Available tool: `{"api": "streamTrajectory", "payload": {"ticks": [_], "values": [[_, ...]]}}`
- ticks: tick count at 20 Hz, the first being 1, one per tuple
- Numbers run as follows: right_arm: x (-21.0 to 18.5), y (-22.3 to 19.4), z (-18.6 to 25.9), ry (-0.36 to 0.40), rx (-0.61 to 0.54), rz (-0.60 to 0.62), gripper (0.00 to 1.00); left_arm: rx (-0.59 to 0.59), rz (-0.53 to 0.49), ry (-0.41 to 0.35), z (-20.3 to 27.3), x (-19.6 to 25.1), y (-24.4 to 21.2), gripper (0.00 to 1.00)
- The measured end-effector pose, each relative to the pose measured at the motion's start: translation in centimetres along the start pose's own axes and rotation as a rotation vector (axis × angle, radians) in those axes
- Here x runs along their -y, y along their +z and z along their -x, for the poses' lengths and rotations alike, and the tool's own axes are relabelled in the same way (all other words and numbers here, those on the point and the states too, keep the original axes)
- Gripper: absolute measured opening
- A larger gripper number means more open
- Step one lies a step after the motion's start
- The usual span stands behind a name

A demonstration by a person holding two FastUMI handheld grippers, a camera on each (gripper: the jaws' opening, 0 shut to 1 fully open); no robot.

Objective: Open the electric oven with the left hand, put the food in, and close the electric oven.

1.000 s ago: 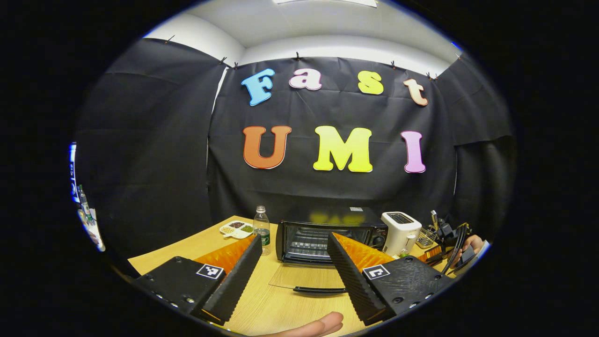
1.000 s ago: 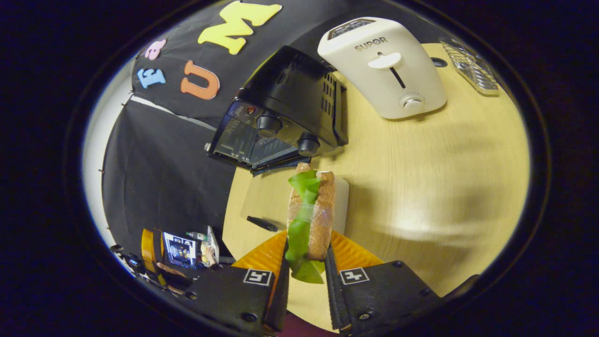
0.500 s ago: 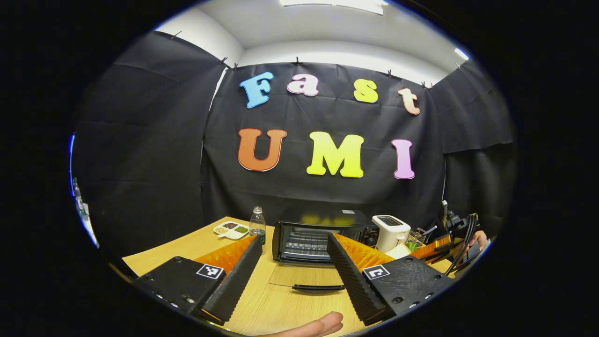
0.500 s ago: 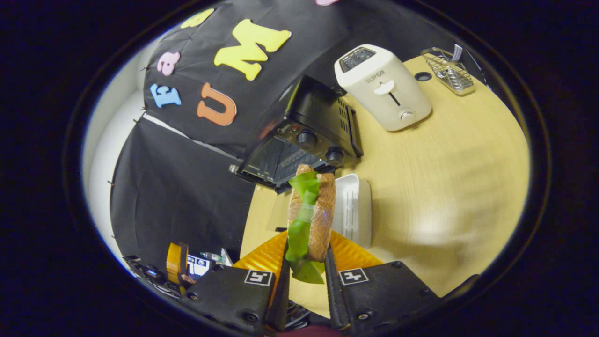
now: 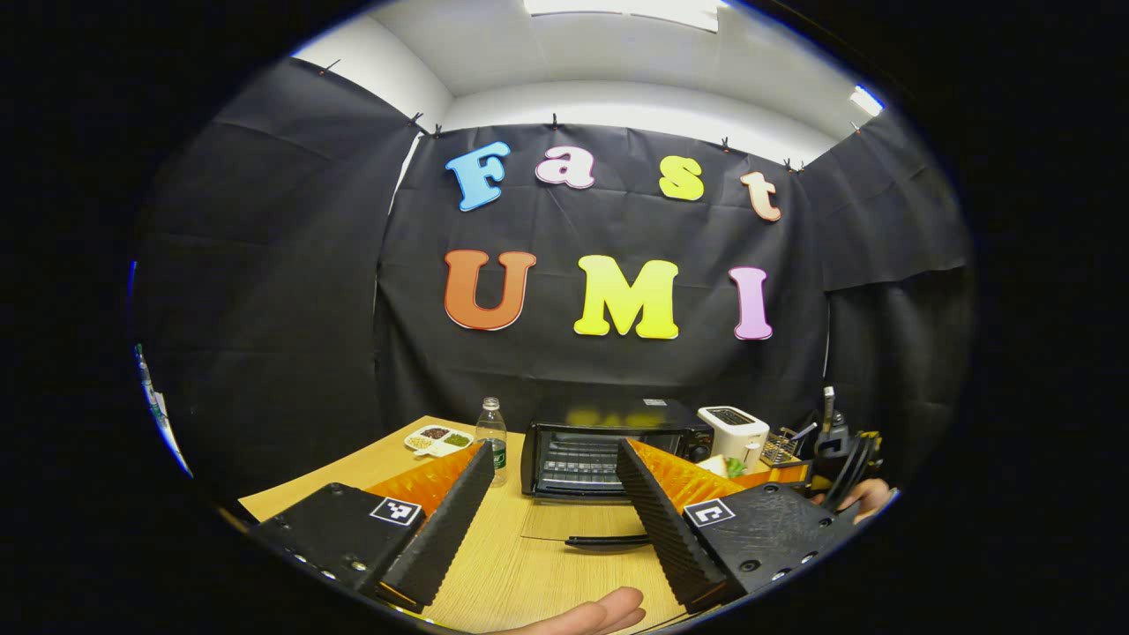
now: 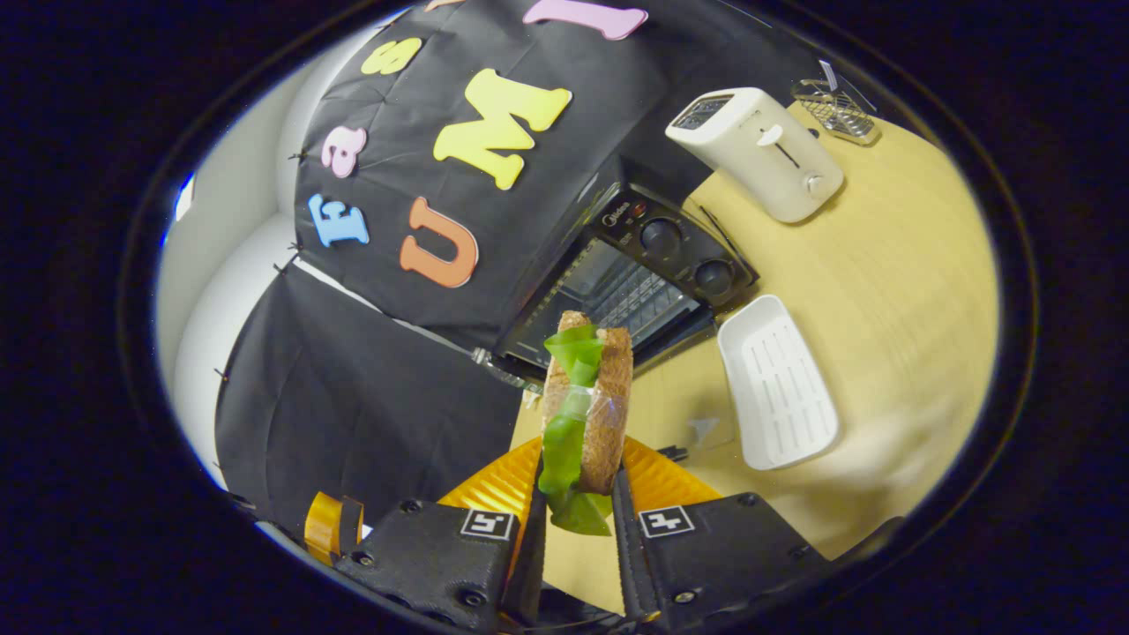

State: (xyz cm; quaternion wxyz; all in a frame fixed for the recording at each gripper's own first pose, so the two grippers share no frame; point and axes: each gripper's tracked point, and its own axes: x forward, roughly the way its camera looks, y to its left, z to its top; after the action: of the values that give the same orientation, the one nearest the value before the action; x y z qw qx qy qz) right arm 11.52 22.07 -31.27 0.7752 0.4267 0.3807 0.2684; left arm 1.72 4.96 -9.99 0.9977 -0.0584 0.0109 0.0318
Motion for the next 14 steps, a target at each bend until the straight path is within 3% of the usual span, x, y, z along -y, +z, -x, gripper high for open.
{"api": "streamTrajectory", "payload": {"ticks": [9, 14], "values": [[0.1, 4.5, -13.9, -0.022, 0.438, -0.219, 0.38, -0.018, 0.001, 0.018, -0.1, -3.5, -0.7, 0.92], [0.3, 7.6, -20.7, -0.067, 0.578, -0.191, 0.38, -0.017, 0.046, -0.025, -0.5, -3.3, -0.9, 0.92]]}}
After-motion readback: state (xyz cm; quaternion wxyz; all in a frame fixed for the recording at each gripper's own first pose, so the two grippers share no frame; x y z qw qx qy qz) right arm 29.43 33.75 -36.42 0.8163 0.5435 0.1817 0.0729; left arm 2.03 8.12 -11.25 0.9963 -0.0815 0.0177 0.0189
